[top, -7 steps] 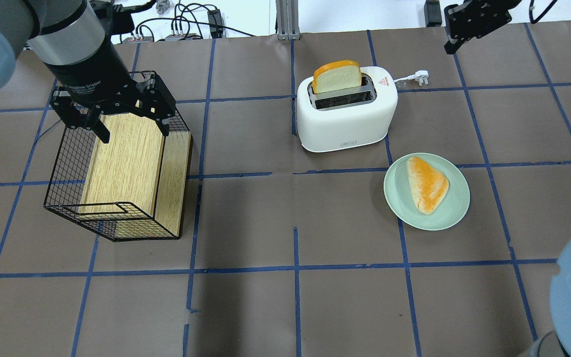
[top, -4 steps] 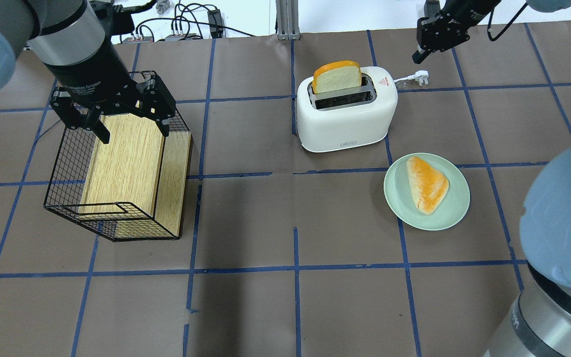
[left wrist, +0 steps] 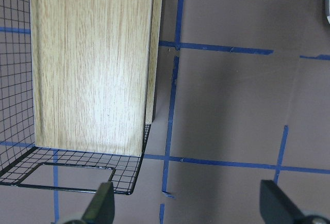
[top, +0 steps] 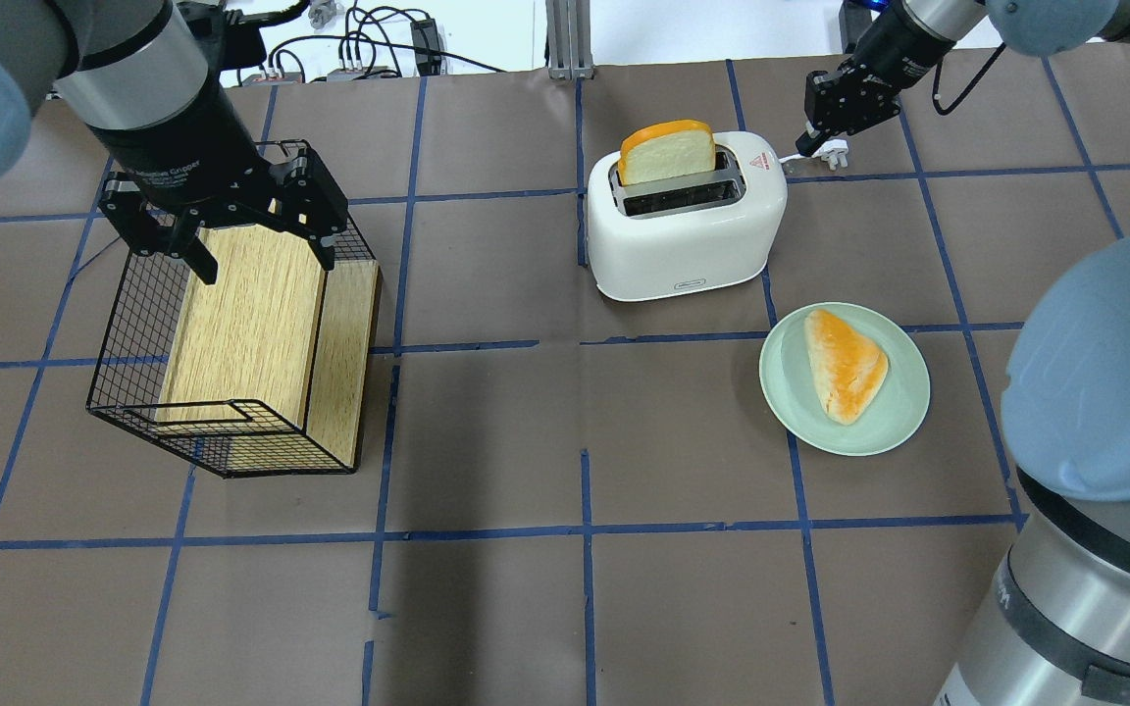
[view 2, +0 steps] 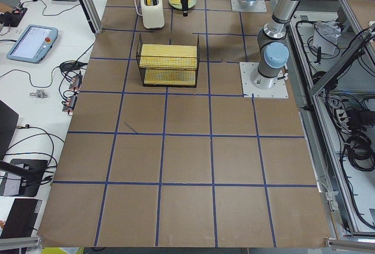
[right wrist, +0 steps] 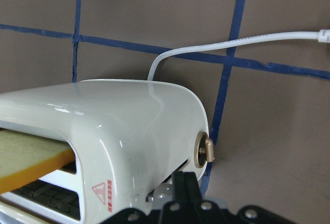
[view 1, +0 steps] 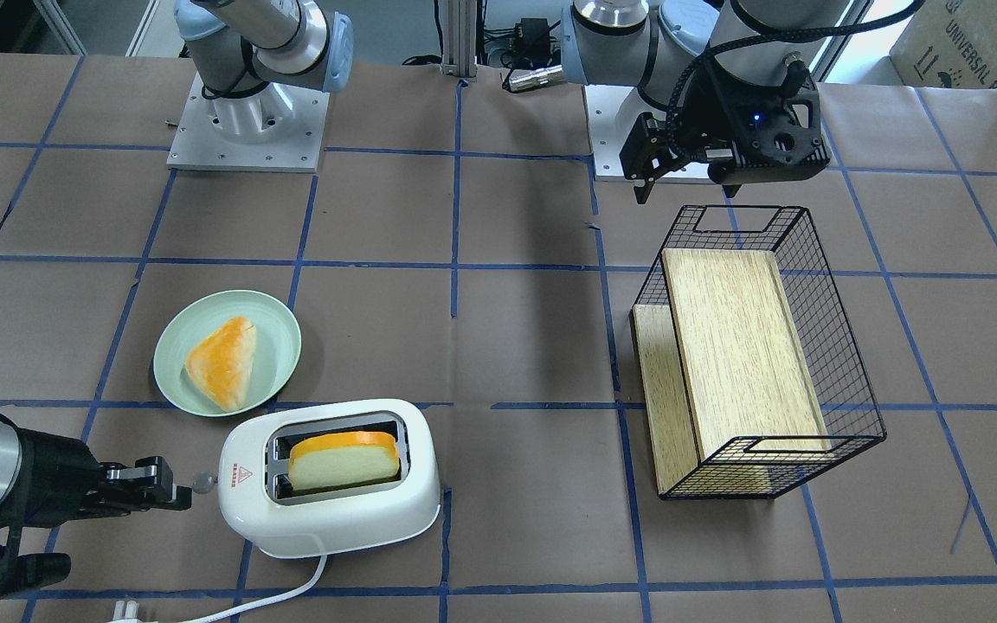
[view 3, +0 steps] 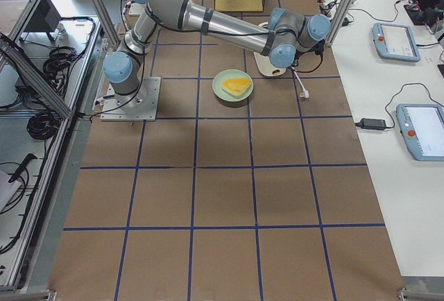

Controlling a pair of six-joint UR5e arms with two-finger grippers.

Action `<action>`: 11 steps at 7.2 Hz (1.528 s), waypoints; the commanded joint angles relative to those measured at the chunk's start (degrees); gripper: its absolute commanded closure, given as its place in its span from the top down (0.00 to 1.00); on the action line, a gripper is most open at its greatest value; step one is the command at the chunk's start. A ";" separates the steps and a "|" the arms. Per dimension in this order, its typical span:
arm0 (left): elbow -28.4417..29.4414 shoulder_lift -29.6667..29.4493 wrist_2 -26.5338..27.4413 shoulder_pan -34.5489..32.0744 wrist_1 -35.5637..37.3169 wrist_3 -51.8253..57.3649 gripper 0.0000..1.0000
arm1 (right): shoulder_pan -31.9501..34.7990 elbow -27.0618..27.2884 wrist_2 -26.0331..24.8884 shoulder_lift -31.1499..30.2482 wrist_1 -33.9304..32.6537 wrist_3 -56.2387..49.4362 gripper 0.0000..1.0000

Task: Press toaster with right arm
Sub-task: 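Move the right gripper toward the lever on the toaster's side, then press the toaster lever down with the right gripper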

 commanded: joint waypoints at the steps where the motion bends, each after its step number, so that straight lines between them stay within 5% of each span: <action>1: 0.09 0.00 0.00 0.00 0.00 0.00 1.00 | 0.21 0.05 -0.04 0.35 0.14 0.05 0.00; 11: 0.00 0.00 0.00 0.00 0.00 0.00 1.00 | -0.05 0.67 -0.65 1.57 7.17 -0.21 0.00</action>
